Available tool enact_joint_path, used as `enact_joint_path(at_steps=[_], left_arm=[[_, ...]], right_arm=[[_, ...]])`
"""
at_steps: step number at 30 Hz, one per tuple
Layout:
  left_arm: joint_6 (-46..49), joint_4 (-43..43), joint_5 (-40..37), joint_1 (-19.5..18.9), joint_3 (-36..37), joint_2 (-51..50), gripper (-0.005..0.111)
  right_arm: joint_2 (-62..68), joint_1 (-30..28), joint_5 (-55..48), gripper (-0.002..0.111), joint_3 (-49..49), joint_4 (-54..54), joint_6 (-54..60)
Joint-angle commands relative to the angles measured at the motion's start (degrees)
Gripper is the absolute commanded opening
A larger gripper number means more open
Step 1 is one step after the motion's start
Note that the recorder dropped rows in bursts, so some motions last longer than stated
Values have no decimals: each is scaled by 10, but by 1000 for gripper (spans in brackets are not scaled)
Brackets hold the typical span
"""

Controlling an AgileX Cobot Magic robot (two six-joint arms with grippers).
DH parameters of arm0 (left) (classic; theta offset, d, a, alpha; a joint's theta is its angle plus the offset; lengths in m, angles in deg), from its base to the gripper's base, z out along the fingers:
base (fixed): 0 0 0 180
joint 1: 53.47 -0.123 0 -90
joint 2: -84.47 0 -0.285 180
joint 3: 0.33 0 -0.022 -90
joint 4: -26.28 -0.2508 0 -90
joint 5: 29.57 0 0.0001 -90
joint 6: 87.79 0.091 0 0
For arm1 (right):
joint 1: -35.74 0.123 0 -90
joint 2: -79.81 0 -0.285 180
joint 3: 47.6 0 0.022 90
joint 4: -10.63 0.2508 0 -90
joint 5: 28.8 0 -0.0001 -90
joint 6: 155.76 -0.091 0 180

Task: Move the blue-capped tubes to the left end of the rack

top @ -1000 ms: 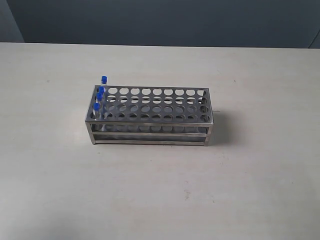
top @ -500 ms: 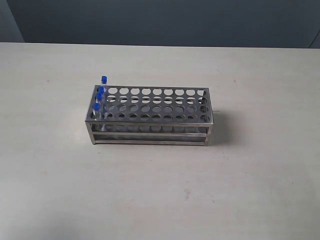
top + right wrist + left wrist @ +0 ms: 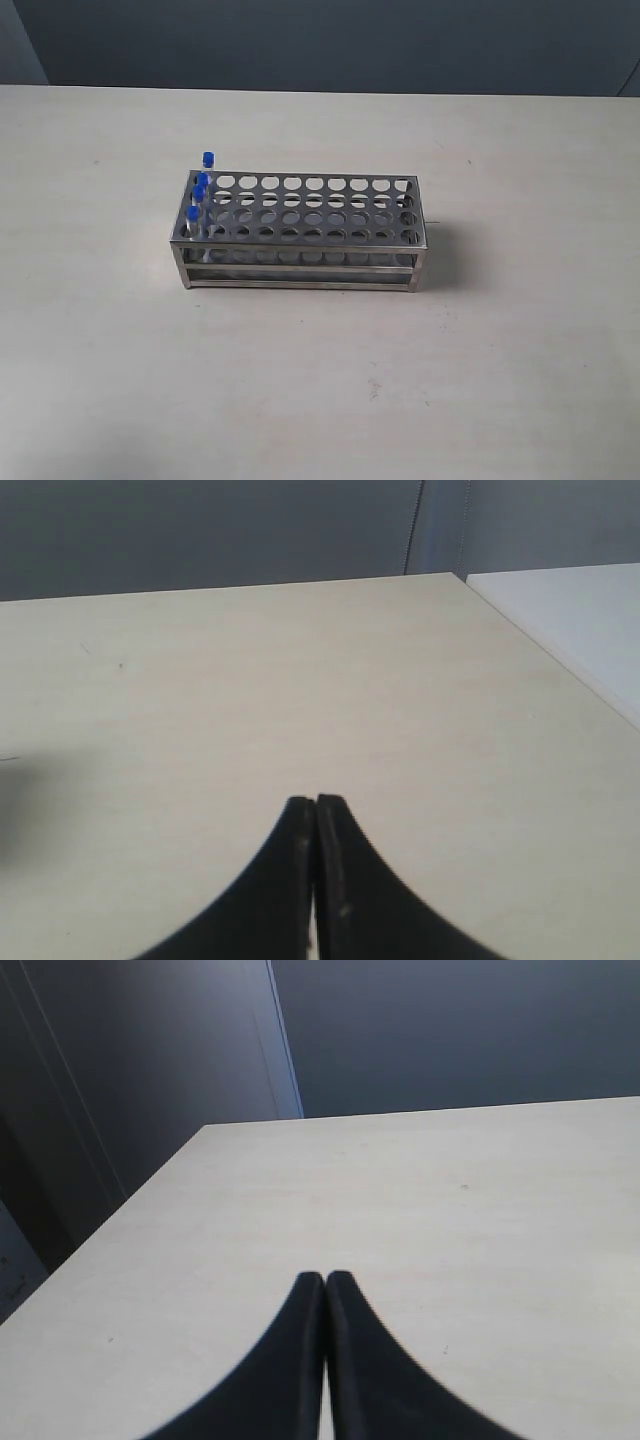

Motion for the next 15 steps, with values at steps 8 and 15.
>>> enact_joint_path(at_steps=[8,15], left_arm=[[-2,-1,1,1,-2,3,1],[-2,-1,1,1,-2,3,1]], right_arm=[[-2,-2,9,0,-2,-2,3],[-2,-2,9,0,-2,-1,2]])
